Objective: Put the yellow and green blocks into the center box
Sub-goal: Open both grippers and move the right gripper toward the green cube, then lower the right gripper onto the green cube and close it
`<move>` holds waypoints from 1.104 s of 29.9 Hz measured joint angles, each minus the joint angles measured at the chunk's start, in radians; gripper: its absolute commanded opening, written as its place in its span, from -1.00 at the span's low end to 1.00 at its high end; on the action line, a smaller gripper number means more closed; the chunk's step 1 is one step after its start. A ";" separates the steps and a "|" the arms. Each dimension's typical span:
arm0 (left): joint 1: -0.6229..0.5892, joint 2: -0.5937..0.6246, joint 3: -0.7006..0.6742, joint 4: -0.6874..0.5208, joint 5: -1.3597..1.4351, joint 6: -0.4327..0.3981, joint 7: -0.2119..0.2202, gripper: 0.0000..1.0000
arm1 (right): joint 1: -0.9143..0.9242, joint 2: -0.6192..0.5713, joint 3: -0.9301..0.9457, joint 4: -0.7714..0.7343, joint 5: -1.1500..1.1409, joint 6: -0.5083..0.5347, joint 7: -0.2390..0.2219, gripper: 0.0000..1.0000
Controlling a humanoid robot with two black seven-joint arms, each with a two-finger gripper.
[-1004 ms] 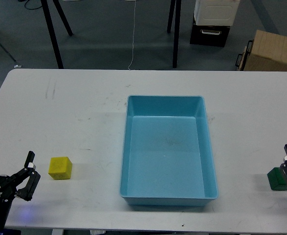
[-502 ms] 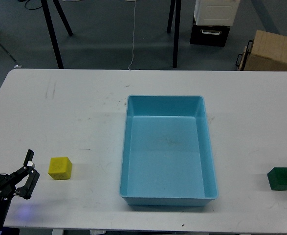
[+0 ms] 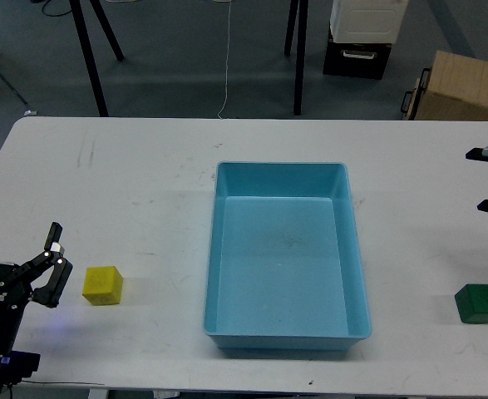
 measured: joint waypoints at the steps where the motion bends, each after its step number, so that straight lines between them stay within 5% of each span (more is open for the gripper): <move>1: -0.002 0.000 0.003 0.000 0.000 0.000 0.000 1.00 | 0.085 0.008 -0.094 -0.006 -0.021 0.013 -0.004 1.00; 10: -0.006 0.000 0.047 0.000 0.026 0.000 -0.006 1.00 | 0.540 0.038 -0.637 0.001 -0.304 0.107 -0.041 1.00; 33: -0.003 -0.001 0.072 0.015 0.057 0.000 -0.007 1.00 | 0.380 -0.004 -0.740 0.109 -0.564 0.108 -0.047 1.00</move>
